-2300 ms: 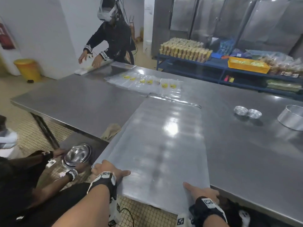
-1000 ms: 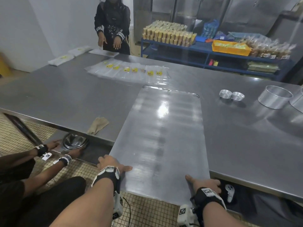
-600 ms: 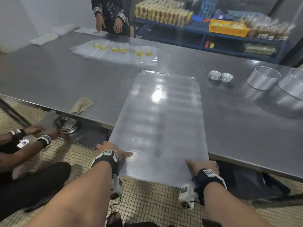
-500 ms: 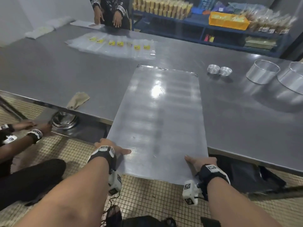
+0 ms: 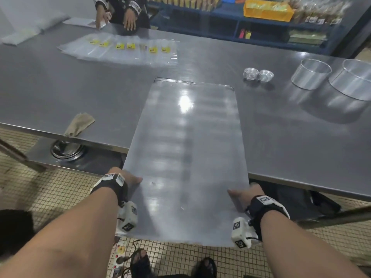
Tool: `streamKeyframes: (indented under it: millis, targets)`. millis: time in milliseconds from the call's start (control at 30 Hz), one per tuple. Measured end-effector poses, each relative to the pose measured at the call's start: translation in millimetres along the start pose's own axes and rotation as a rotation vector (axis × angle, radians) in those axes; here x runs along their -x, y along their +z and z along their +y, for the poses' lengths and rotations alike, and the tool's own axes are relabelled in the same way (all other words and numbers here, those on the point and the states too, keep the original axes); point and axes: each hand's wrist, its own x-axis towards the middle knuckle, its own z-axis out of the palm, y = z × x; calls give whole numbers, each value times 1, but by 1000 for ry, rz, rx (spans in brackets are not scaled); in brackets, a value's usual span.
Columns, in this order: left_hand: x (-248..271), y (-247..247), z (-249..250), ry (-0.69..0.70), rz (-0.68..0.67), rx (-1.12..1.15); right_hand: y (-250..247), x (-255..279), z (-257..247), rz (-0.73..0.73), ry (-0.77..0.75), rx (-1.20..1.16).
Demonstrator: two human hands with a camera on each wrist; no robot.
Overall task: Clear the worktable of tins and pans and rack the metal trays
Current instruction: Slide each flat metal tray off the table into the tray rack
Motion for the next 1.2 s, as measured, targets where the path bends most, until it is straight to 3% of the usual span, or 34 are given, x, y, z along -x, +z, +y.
streamKeyframes:
  millis: [67,133,267,367,400,567,800,1033,1200]
  targets:
    - [-2,-6,-6,-31,-64,-10,-12,-4,1,-169,69,132]
    - [-5,-12,-7,-46,-117,24,-21,0,-9,-241,123,192]
    - [-16,-12,1,42,30,275,-12,-30,-11,38,-18,113]
    - [-19,-12,17,28,36,396,9,-92,6,154,-19,36]
    - [-21,-12,23,32,37,422,10,-85,-2,180,-4,33]
    - [-35,-13,40,16,63,421,7,-39,-38,194,44,-123]
    - [-36,-22,36,-33,1,424,14,-36,-34,196,148,-204]
    - [-32,-32,34,-81,-25,480,22,-2,-31,300,213,-337]
    - [-23,-41,45,-18,-20,491,21,8,-13,373,241,-531]
